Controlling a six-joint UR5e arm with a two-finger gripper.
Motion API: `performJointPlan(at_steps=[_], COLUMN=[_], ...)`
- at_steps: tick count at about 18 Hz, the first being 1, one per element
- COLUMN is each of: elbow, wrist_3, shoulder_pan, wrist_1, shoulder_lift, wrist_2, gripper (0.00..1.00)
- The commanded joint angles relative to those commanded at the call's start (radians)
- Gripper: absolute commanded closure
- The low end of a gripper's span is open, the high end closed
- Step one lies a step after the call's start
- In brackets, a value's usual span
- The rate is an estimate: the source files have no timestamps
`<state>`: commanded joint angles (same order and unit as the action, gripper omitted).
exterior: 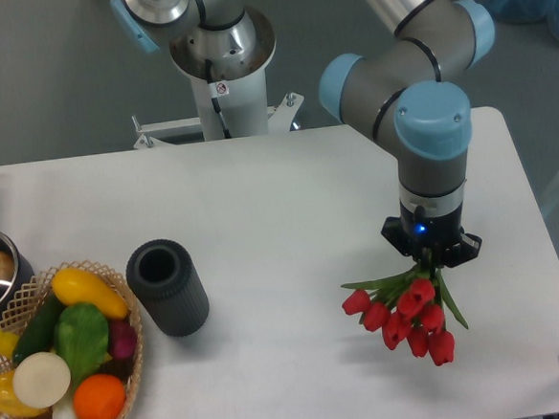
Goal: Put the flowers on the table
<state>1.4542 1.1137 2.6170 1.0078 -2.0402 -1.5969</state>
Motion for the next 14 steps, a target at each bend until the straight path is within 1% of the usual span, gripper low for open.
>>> performJointPlan(at_steps=[5,9,11,12,14], elbow=[-0.003,0.011,0.031,0.05,0.08], wrist_3=[0.002,-0.011,-0.009,-0.009,-0.009], shoulder_pan=[0.001,0.002,0.005,0.005,-0.002], wrist_1=[0.005,0.006,0.006,0.002,-0.02], shoulder_lift=[0.0,0.0,0.0,0.0,-0.008], wrist_2=[0.012,0.018,0.02,0.023,0.021], gripper=[0.94,0.94,0.94,0.94,0.94])
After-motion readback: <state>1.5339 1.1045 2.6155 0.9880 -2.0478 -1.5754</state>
